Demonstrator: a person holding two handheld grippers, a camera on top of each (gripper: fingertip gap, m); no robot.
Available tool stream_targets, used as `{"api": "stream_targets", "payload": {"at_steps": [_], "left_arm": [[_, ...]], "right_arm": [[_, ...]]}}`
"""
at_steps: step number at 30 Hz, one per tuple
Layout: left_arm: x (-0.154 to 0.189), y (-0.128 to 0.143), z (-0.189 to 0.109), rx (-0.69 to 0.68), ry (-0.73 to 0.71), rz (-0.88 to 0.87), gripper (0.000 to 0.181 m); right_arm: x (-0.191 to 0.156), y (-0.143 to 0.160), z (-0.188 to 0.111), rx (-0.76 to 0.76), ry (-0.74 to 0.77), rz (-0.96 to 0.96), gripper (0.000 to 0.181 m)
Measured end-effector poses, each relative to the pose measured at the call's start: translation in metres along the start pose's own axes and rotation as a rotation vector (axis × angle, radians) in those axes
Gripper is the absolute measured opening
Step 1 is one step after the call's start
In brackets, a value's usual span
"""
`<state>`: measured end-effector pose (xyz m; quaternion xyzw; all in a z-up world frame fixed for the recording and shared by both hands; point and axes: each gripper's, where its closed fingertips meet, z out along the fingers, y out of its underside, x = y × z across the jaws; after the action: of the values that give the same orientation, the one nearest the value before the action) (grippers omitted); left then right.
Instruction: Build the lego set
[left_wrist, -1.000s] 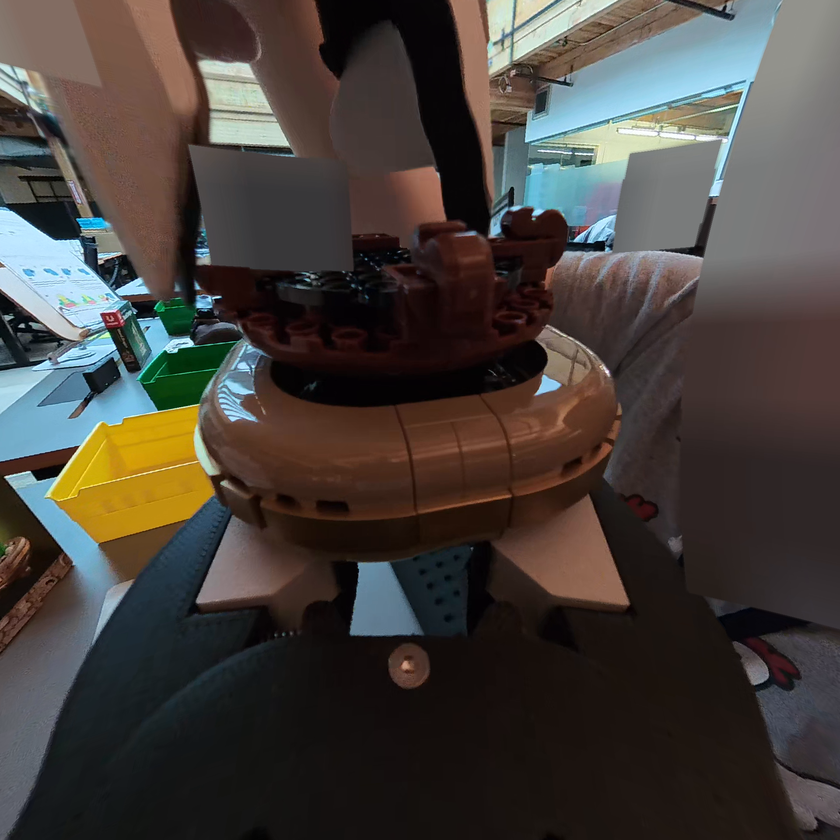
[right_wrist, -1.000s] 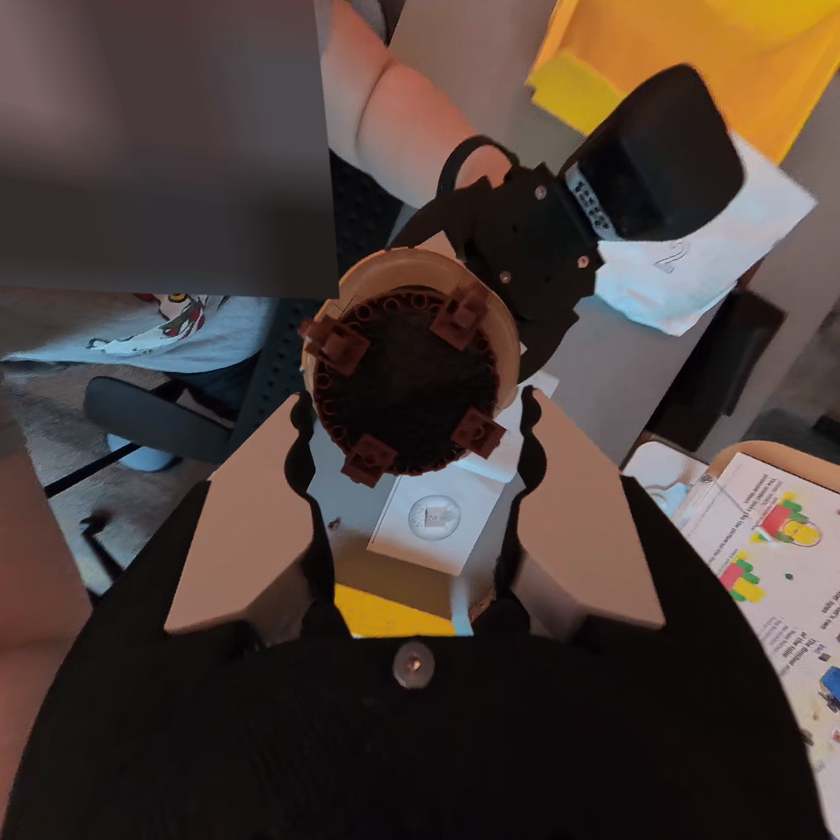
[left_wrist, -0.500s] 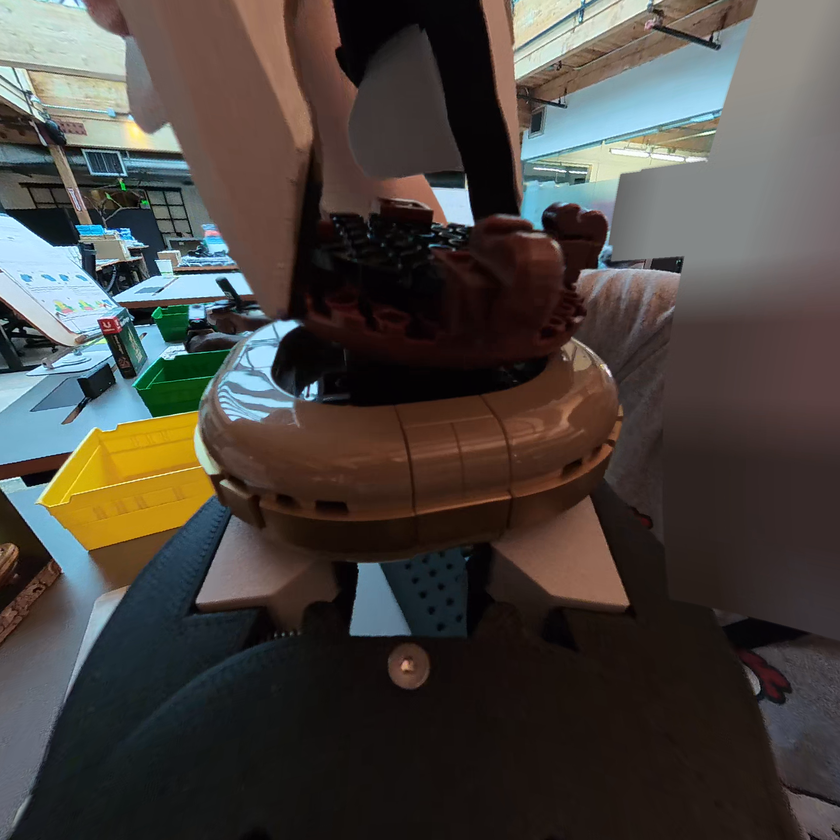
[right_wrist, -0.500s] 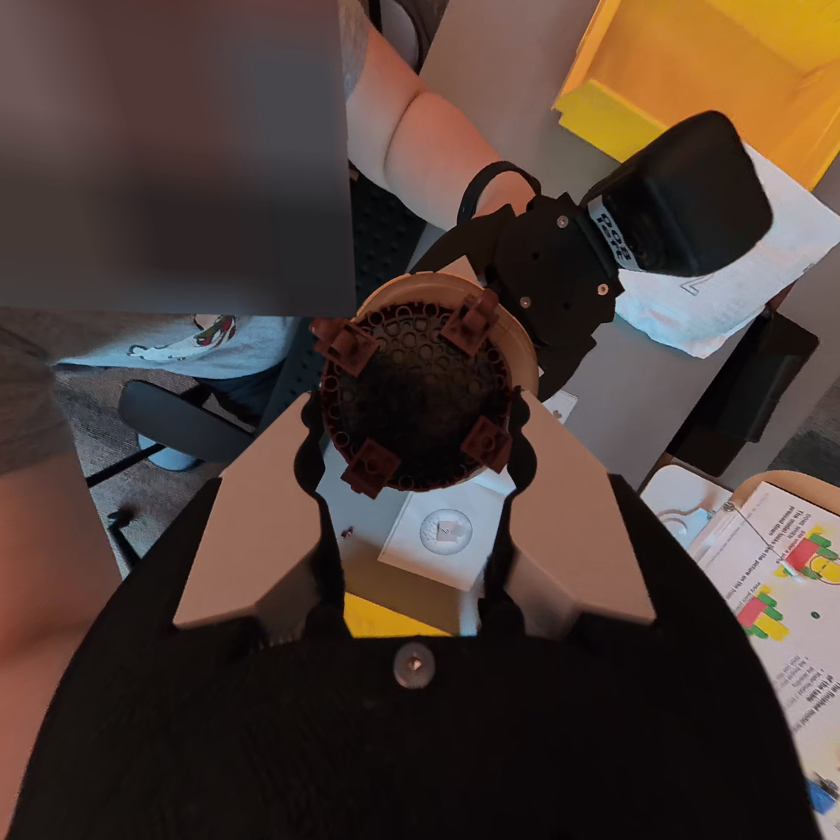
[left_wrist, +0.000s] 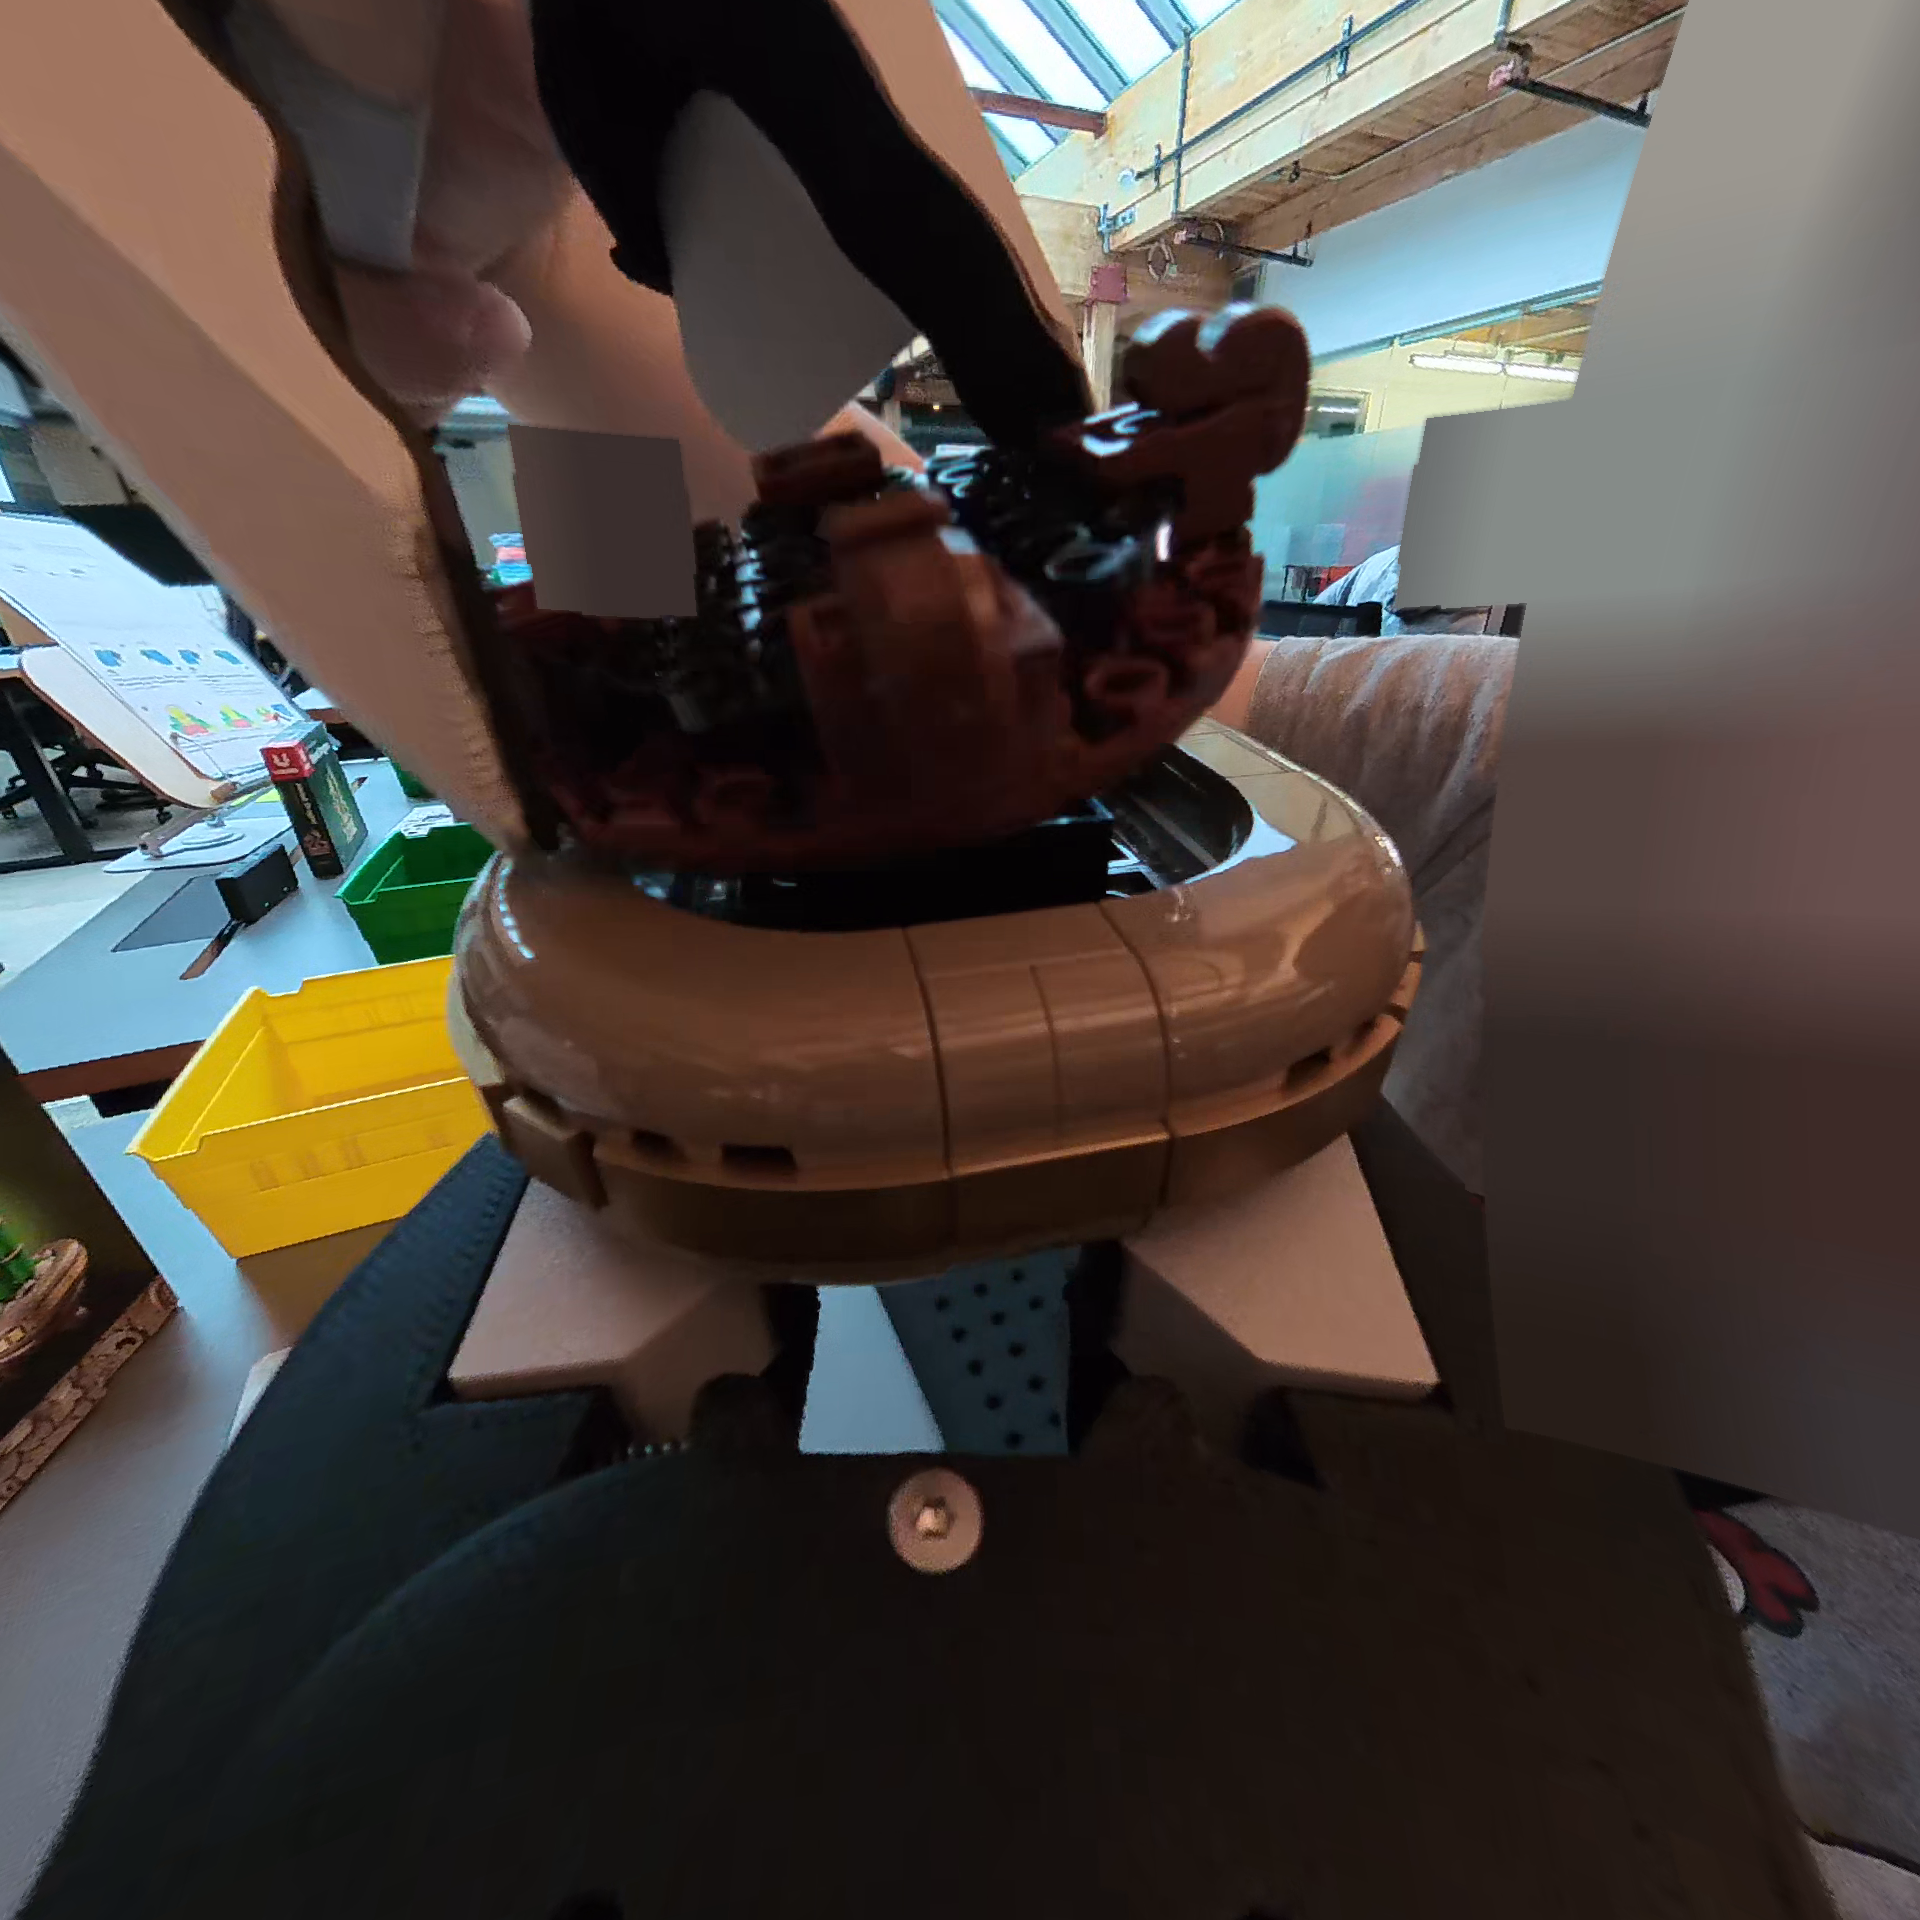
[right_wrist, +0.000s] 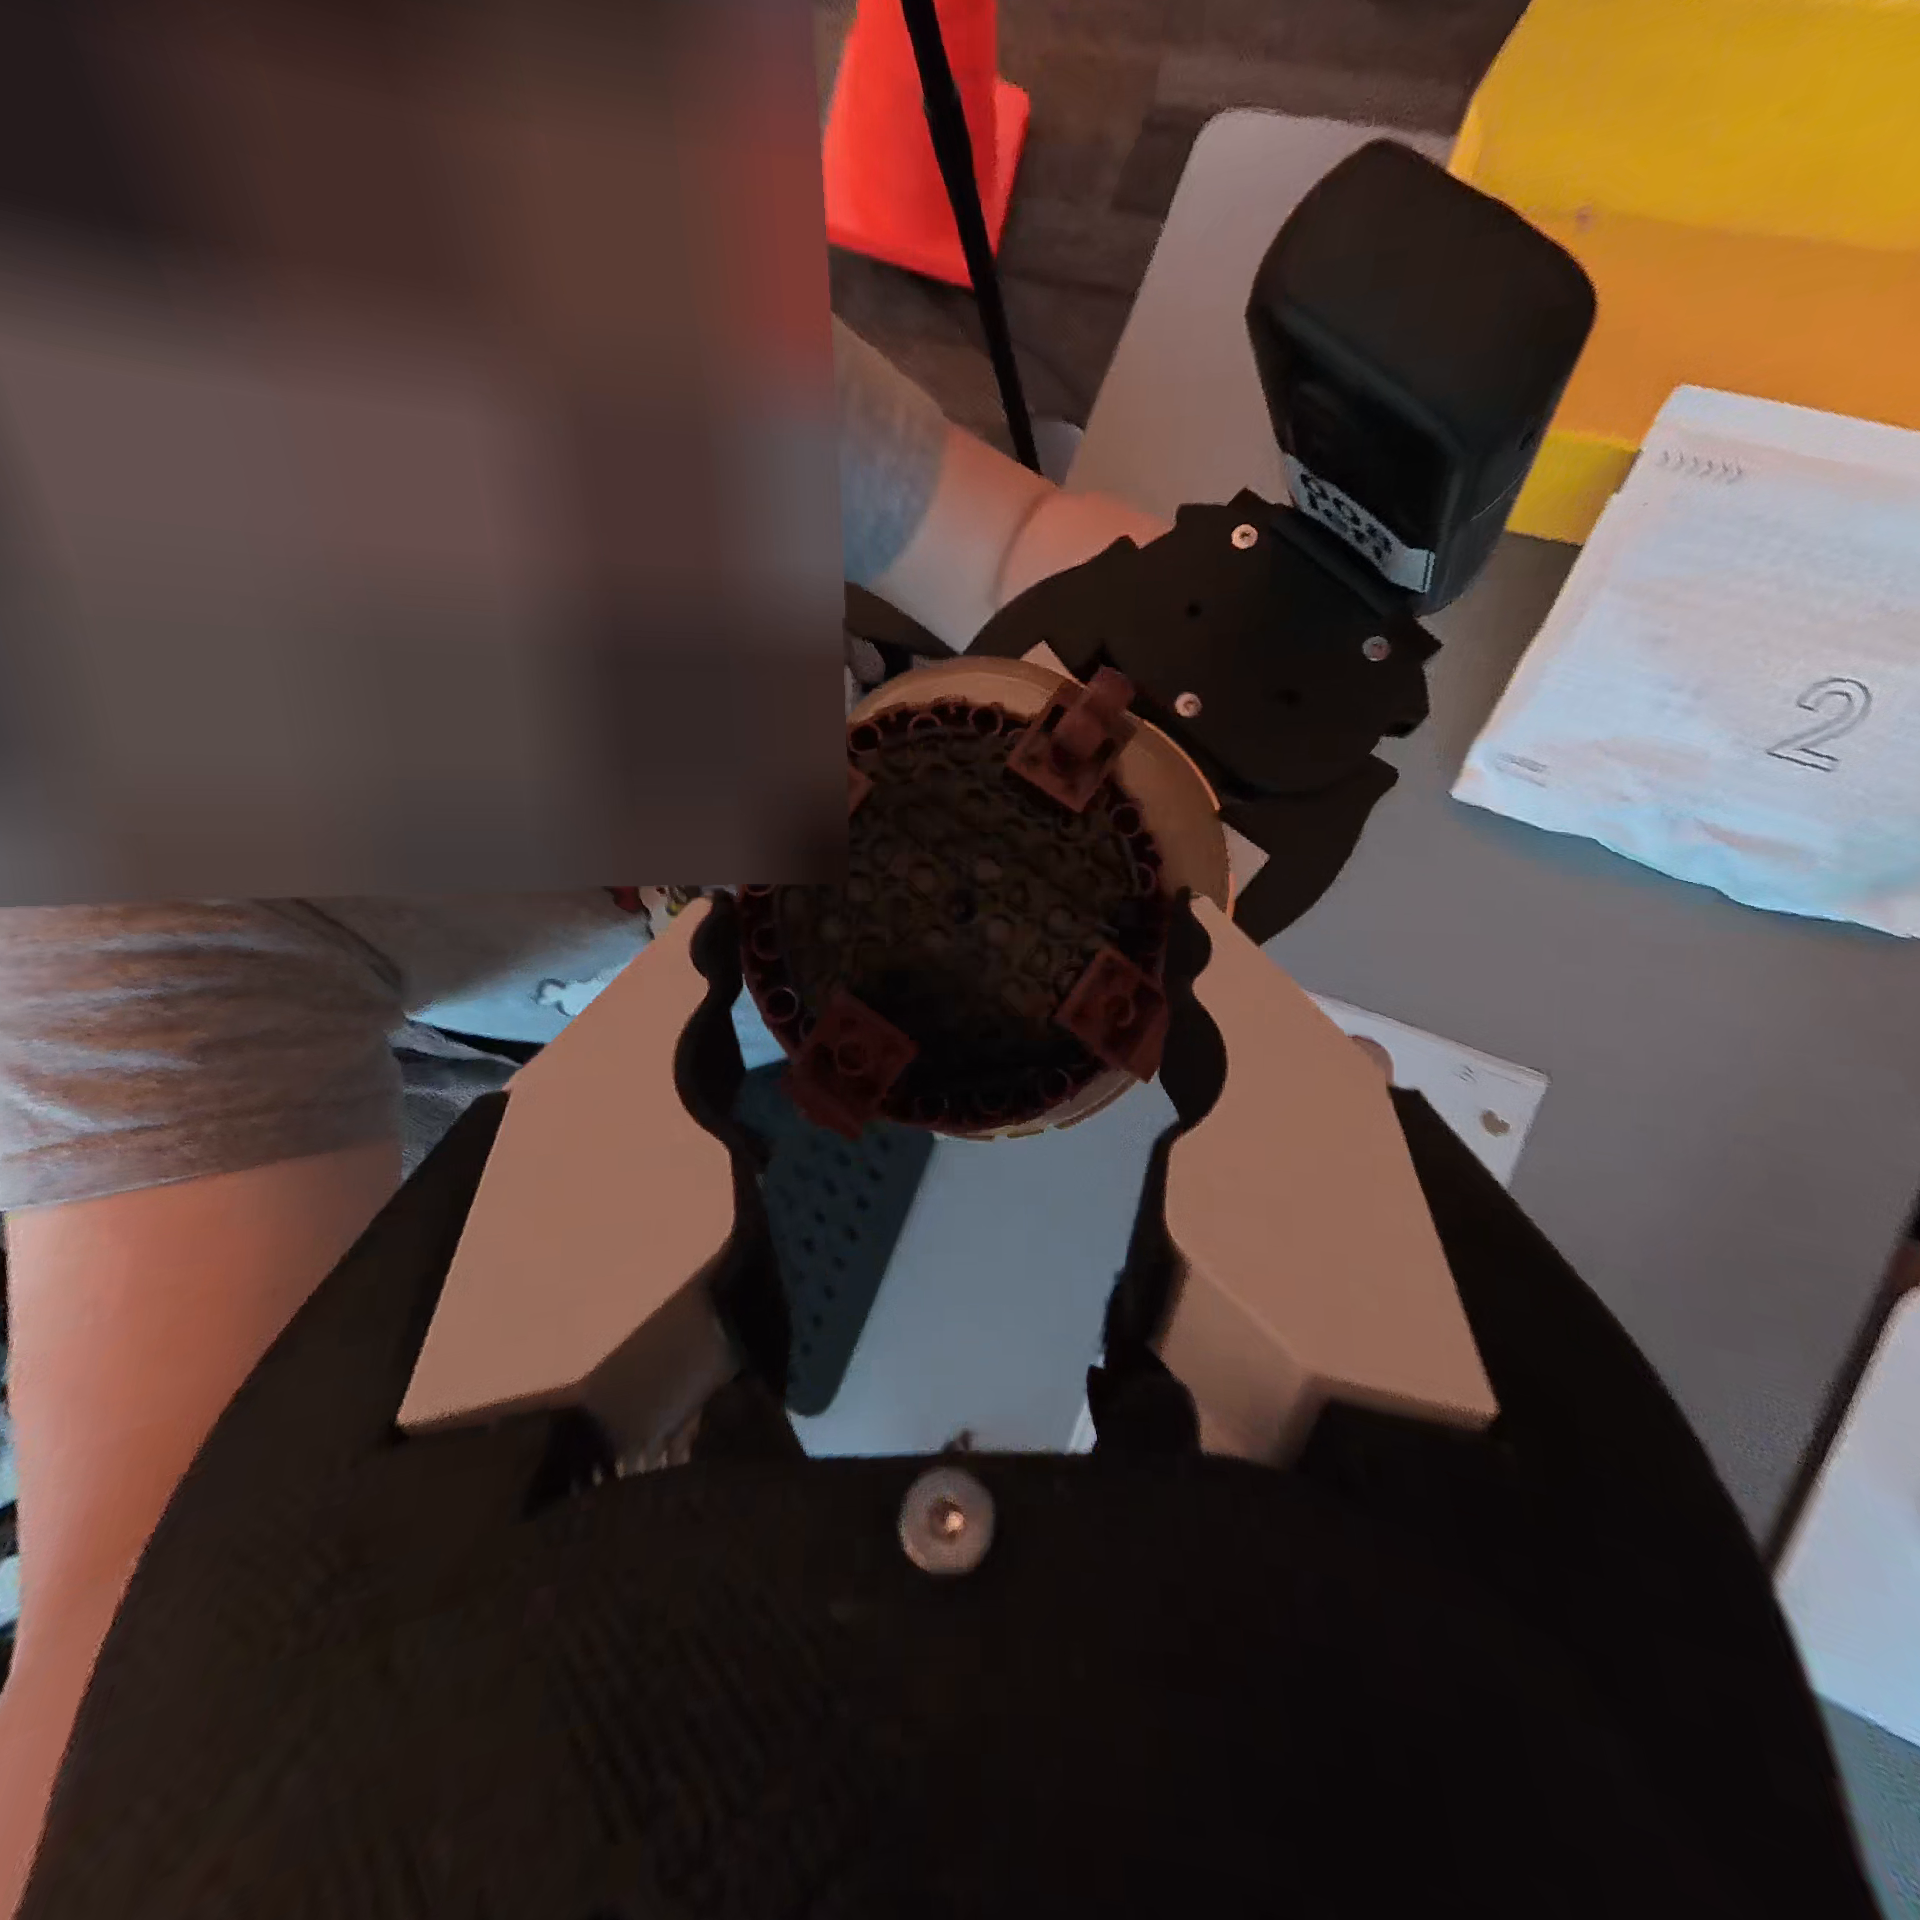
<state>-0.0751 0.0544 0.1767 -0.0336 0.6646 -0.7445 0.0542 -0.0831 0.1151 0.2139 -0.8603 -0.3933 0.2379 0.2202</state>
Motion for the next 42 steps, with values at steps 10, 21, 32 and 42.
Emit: {"api": "stream_targets", "payload": {"at_steps": [10, 21, 32, 42], "left_arm": [[-0.006, -0.003, -0.006, 0.013, -0.036, -0.015, 0.111], [-0.003, -0.007, -0.009, 0.030, -0.020, -0.036, 0.154], [-0.008, -0.005, -0.010, 0.017, -0.044, -0.040, 0.114], [-0.007, -0.005, -0.009, 0.010, -0.045, -0.044, 0.152]], "right_arm": [[0.012, -0.007, 0.001, 0.097, 0.042, -0.011, 0.082], [0.015, -0.010, 0.004, 0.092, 0.127, -0.053, 0.082], [0.021, -0.007, 0.004, 0.043, 0.199, -0.071, 0.082], [0.023, -0.006, 0.003, 0.034, 0.212, -0.065, 0.082]]}}
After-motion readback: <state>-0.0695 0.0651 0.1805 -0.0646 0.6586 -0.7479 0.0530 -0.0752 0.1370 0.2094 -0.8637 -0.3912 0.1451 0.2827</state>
